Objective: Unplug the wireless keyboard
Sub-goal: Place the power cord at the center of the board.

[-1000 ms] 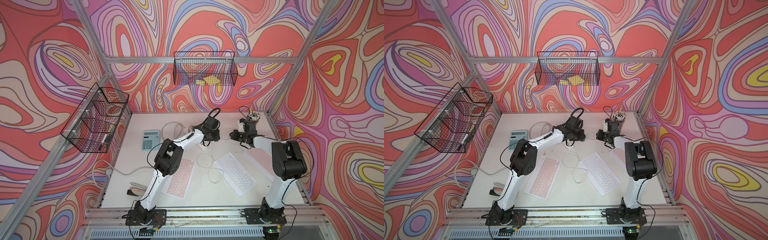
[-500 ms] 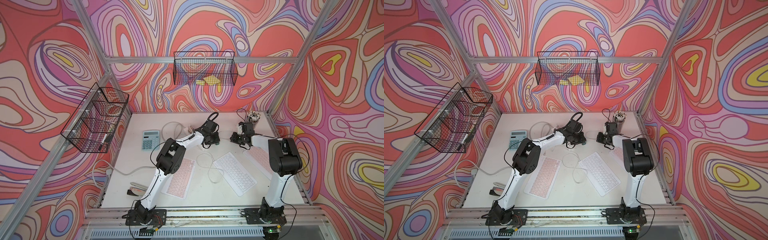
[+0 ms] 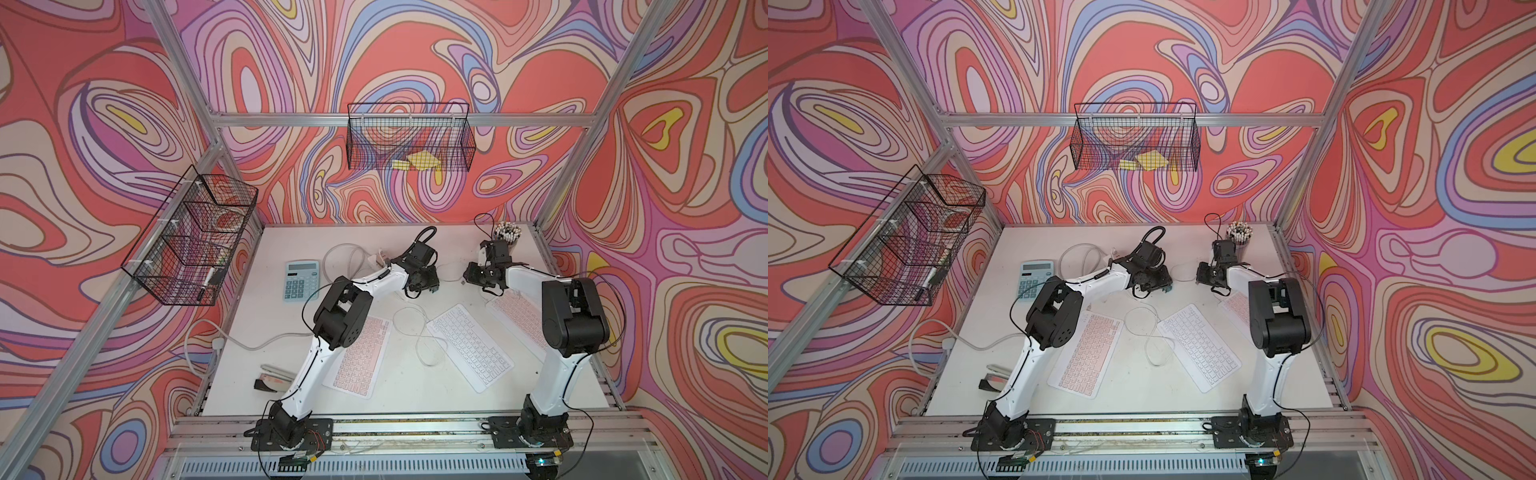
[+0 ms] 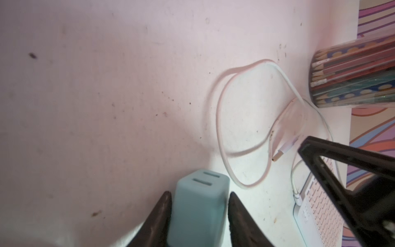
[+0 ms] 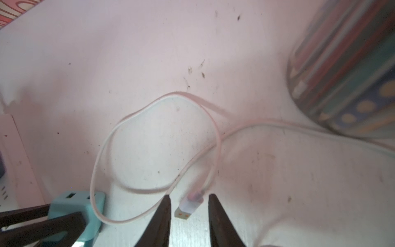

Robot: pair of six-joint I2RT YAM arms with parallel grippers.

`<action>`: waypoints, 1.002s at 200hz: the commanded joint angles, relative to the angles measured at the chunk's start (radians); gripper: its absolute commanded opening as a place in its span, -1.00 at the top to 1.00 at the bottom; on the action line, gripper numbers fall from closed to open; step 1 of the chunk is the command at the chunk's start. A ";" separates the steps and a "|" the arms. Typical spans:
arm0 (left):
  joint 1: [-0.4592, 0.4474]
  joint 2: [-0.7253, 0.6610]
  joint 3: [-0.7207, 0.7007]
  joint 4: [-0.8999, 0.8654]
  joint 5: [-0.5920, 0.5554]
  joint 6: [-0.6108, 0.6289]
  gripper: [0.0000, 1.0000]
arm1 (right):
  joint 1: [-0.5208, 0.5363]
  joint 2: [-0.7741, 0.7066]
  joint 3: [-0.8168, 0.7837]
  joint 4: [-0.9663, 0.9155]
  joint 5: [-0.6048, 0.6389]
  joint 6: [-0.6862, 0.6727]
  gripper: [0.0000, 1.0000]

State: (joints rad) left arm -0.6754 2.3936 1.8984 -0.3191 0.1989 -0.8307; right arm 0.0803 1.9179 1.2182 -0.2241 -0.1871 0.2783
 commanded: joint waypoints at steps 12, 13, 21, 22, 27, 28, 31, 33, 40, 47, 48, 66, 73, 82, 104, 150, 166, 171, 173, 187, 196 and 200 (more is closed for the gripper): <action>-0.003 -0.023 0.019 -0.069 -0.060 0.038 -0.08 | 0.009 -0.059 0.047 -0.090 0.028 -0.088 0.38; -0.003 -0.023 0.019 -0.069 -0.061 0.039 -0.08 | 0.008 -0.059 0.048 -0.093 0.029 -0.092 0.38; -0.003 -0.027 0.021 -0.069 -0.060 0.047 -0.10 | 0.007 -0.056 0.060 -0.124 0.027 -0.115 0.40; -0.003 -0.028 0.021 -0.068 -0.059 0.047 -0.12 | 0.009 -0.056 0.063 -0.126 0.027 -0.118 0.41; -0.003 -0.032 0.022 -0.070 -0.060 0.052 -0.15 | 0.009 -0.055 0.070 -0.146 0.028 -0.132 0.42; -0.003 -0.032 0.022 -0.070 -0.060 0.052 -0.15 | 0.009 -0.054 0.071 -0.150 0.028 -0.134 0.42; -0.003 -0.034 0.023 -0.071 -0.061 0.055 -0.16 | 0.009 -0.053 0.076 -0.161 0.030 -0.145 0.43; -0.003 -0.035 0.024 -0.073 -0.060 0.057 -0.17 | 0.010 -0.053 0.078 -0.168 0.032 -0.150 0.43; -0.003 -0.044 0.025 -0.072 -0.064 0.064 -0.17 | 0.012 -0.050 0.086 -0.195 0.036 -0.169 0.44; -0.003 -0.052 0.024 -0.072 -0.066 0.072 -0.18 | 0.013 -0.049 0.095 -0.221 0.038 -0.193 0.46; -0.003 -0.053 0.024 -0.072 -0.067 0.072 -0.18 | 0.013 -0.049 0.096 -0.225 0.038 -0.195 0.46; -0.003 -0.082 0.019 -0.070 -0.069 0.100 -0.18 | 0.013 -0.052 0.110 -0.290 0.041 -0.252 0.49; -0.003 -0.094 0.016 -0.073 -0.066 0.117 -0.18 | 0.013 -0.054 0.115 -0.315 0.042 -0.273 0.50; -0.003 -0.111 0.007 -0.078 -0.065 0.137 -0.18 | 0.012 -0.055 0.120 -0.343 0.044 -0.302 0.50; -0.003 -0.169 -0.053 -0.052 -0.057 0.170 -0.16 | 0.013 -0.040 0.146 -0.424 0.064 -0.378 0.50; -0.003 -0.307 -0.243 0.035 -0.029 0.235 -0.15 | 0.013 -0.013 0.169 -0.533 0.118 -0.475 0.51; -0.003 -0.356 -0.329 0.099 -0.022 0.239 -0.15 | 0.013 -0.011 0.171 -0.560 0.121 -0.499 0.50; -0.003 -0.367 -0.348 0.117 -0.009 0.245 -0.14 | 0.013 -0.008 0.173 -0.570 0.123 -0.505 0.50; -0.003 -0.371 -0.357 0.125 -0.004 0.247 -0.14 | 0.013 -0.007 0.174 -0.574 0.124 -0.507 0.50; -0.003 -0.389 -0.399 0.163 0.031 0.260 -0.14 | 0.013 0.005 0.179 -0.598 0.143 -0.530 0.50; -0.003 -0.399 -0.422 0.189 0.051 0.267 -0.13 | 0.013 0.010 0.179 -0.608 0.161 -0.543 0.50; -0.003 -0.405 -0.435 0.202 0.058 0.267 -0.13 | 0.012 0.012 0.177 -0.608 0.167 -0.545 0.50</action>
State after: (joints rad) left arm -0.6762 2.0243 1.5196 -0.2222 0.1997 -0.6018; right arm 0.0868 1.9003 1.3800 -0.7715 -0.0692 -0.2092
